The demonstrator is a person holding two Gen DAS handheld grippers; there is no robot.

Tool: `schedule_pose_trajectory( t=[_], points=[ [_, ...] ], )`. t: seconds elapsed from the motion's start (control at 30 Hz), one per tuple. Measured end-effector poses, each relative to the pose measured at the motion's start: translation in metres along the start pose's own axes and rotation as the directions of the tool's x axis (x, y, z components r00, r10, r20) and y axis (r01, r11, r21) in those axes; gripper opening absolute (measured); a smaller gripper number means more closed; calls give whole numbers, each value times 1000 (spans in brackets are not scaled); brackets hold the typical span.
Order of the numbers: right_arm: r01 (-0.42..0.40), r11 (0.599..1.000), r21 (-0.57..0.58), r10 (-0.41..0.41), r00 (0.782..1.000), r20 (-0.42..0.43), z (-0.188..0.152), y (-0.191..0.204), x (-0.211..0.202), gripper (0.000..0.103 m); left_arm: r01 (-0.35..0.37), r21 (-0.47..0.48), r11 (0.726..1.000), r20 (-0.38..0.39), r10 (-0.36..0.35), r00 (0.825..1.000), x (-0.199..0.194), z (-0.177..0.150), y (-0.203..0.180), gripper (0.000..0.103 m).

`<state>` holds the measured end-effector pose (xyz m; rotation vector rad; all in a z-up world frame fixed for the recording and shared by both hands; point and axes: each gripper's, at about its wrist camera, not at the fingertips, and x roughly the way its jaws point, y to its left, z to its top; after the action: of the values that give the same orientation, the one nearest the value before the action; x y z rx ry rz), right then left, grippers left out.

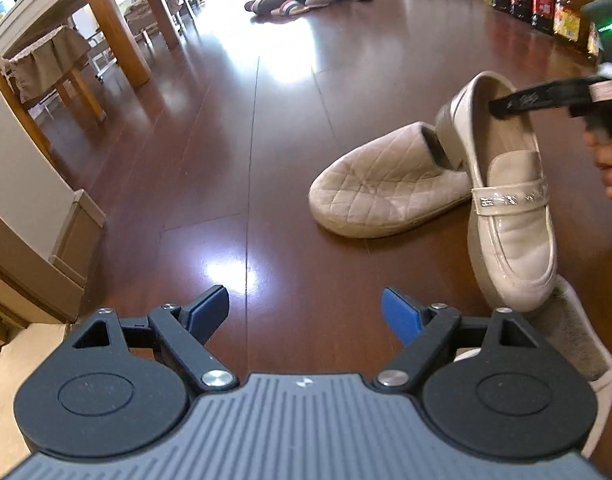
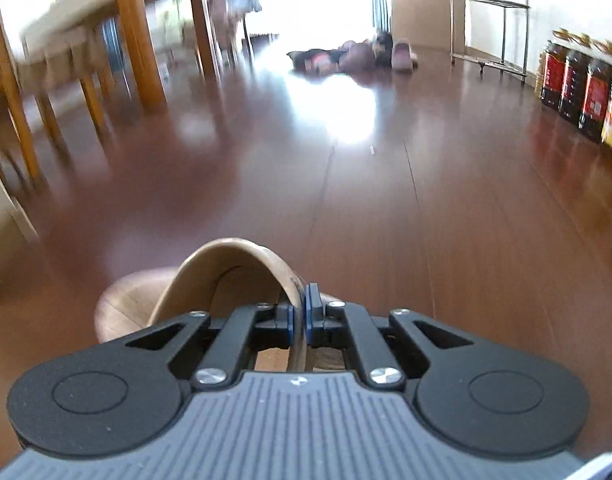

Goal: Organize scattered shoes
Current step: 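Grasp the beige loafer heel with the right gripper, then carry the loafer with the right gripper and set it beside the sneakers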

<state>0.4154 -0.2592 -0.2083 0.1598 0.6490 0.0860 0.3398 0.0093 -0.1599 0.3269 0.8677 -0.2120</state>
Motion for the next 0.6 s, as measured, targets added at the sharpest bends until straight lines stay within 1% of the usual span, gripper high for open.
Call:
schedule_pose_trajectory(
  t=[0.07,0.13,0.27,0.3,0.37,0.43,0.5,0.57,0.6],
  points=[
    [-31,999,13,31,999,25,1,-6,-26,5,20,8,1000,13,-20,1000,-8,2,-8,85],
    [-62,998,9,62,997,46,0,-15,-68,5,39,16,999,26,-39,999,-16,3,-15,85],
    [-84,996,20,83,995,53,-5,-40,-134,5,77,33,996,51,-79,996,-32,7,-31,85],
    [-70,997,15,70,997,33,-9,-48,-148,5,92,38,995,56,-94,994,-37,8,-36,86],
    [-38,999,7,38,999,-15,-18,-65,-172,6,145,39,989,66,-148,987,-48,9,-53,86],
    [18,1000,-1,-17,995,-102,-35,-85,-183,6,187,51,981,60,-189,980,-52,10,-68,86],
    [81,997,14,-76,978,-195,-59,-108,-185,6,209,85,974,53,-214,975,-53,9,-88,86],
    [143,989,26,-129,949,-286,-86,-133,-180,6,218,110,970,50,-225,973,-54,7,-101,86],
    [155,988,12,-143,935,-323,-103,-146,-172,7,226,122,967,42,-232,972,-54,6,-111,86]
  ],
)
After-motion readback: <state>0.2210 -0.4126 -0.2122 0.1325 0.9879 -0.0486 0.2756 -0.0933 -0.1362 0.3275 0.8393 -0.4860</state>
